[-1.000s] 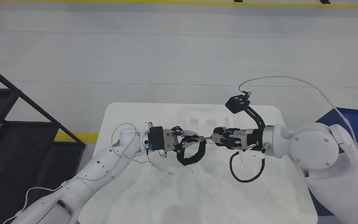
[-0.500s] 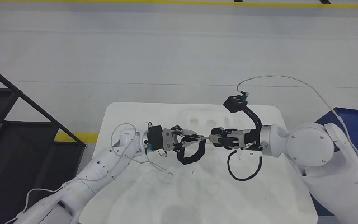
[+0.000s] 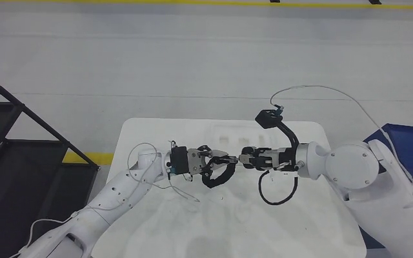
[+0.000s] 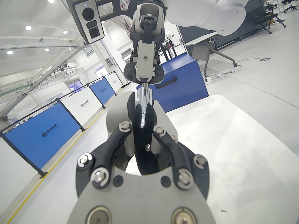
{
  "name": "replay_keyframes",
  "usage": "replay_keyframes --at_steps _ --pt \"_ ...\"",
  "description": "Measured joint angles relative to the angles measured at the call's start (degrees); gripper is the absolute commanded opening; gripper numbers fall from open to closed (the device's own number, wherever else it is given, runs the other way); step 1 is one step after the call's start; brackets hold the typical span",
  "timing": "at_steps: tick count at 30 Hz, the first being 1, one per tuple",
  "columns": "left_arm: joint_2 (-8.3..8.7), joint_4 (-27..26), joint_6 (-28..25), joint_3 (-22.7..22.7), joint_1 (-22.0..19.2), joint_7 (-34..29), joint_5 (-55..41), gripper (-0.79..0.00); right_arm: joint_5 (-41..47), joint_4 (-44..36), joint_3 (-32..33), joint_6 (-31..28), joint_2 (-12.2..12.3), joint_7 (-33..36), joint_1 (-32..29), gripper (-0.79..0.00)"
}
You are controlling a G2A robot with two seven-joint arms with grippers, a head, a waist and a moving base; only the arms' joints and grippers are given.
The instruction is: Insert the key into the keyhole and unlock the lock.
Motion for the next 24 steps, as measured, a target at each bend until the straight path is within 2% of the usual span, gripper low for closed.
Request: replay_keyframes --at_steps 7,8,9,10,11,17,20,24 --pt "-0.12 -0.67 -0.16 -0.38 0.37 -0.23 0.80 -0.785 0.44 0.91 -0.75 -0.33 -0.16 0.25 0.74 -0.785" --pt "-0.14 -0.69 -0.23 -0.41 0.40 -0.23 0.88 -0.785 0.55 1.07 -0.86 -0.46 -0.19 0.31 0.85 -0.696" --pt "-0.17 -0.68 -0.36 -0.45 0.45 -0.23 0.92 -0.785 0.70 1.32 -0.99 -0.65 -0.22 0.35 1.00 -0.434" --pt "-0.20 -0.65 -0.55 -0.45 0.49 -0.23 0.91 -0.785 0.85 1.51 -1.08 -0.82 -0.25 0.37 1.11 -0.062" --pt "-0.23 -0.58 -0.79 -0.45 0.52 -0.24 0.83 -0.785 1.01 1.70 -1.16 -1.04 -0.28 0.40 1.22 0.000" --pt "-0.59 0.78 -3.80 -0.41 0.60 -0.56 -1.48 -0.785 2.74 2.92 -0.77 -5.14 -0.37 0.91 2.26 0.000" --pt "-0.81 1.84 -7.33 -0.24 0.35 -1.73 -3.55 -0.785 2.08 3.21 0.33 -9.40 -0.15 1.29 2.59 0.000" --pt "-0.97 2.93 -12.97 -0.47 -0.32 -4.28 -6.66 -0.785 1.47 3.97 2.36 -18.87 0.35 2.43 2.32 0.000"
